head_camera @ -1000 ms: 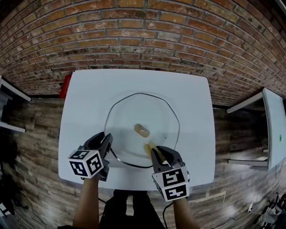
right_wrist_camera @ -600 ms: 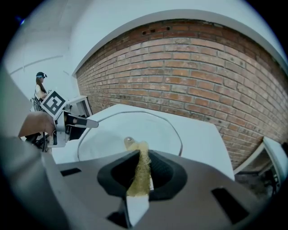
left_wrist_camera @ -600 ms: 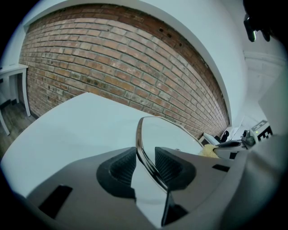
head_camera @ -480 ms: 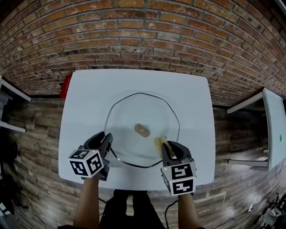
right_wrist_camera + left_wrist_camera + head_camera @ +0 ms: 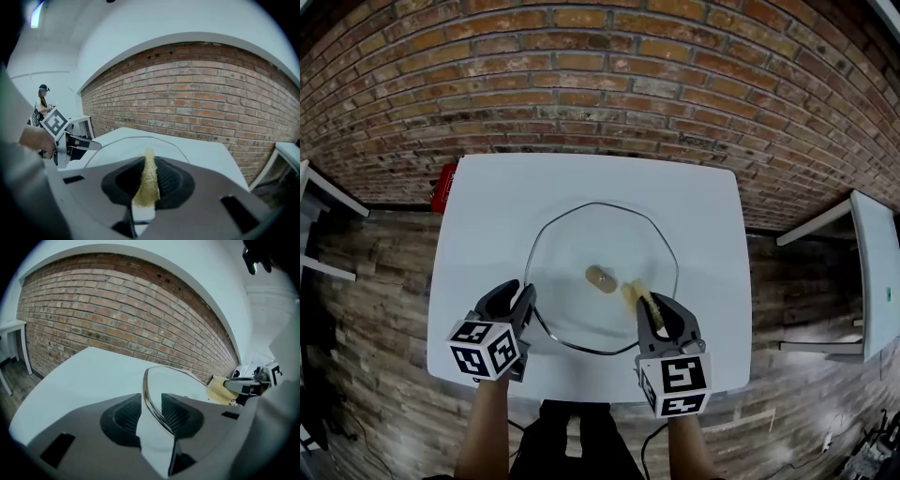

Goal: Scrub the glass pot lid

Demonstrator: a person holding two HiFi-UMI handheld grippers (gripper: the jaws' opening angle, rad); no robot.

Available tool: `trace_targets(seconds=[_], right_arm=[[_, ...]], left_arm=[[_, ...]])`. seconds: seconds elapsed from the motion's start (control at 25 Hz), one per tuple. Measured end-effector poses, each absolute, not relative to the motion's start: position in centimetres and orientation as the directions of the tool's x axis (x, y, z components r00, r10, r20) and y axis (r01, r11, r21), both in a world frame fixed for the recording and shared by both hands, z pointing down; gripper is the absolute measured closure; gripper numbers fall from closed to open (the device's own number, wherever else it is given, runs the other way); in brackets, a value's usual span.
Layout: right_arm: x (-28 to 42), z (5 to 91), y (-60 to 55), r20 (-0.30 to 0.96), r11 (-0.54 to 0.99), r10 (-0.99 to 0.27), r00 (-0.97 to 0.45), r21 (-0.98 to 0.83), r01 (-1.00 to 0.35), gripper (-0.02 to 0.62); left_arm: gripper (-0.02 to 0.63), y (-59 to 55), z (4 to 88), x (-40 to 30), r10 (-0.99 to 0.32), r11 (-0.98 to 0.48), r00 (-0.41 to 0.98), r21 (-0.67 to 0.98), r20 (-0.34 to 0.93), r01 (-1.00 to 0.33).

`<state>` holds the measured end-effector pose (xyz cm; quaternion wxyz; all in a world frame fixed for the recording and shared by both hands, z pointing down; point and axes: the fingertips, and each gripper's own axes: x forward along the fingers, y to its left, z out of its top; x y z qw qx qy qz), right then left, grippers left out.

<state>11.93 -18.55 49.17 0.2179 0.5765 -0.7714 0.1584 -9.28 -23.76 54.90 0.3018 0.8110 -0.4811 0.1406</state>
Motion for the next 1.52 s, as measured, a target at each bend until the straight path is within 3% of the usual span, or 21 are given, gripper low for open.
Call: trace_targets(seconds=[0.36, 0.88, 1.52], right_arm=[[11.1, 45.9, -18.6, 0.431, 0.279, -0.868, -0.248, 0.010, -0.960, 0.537], [10.0, 34.5, -18.0, 0.230, 0.273, -0.939, -0.255, 0.050, -0.961, 0.537], [8.4, 23.5, -13.3, 0.021, 0.233, -0.972, -0.233, 0.071, -0.970, 0.537]], left_arm=[[0.472, -23.3, 50.5, -9.1, -0.718, -0.474, 0.491, 0.170, 0.494, -0.864], [0.527, -21.3, 36.8, -5.7, -0.769, -0.591, 0.571, 0.021, 0.287, -0.807], [0.597, -16.5, 24.6, -5.1, -0.850, -0.527, 0.526, -0.033, 0.023, -0.849]])
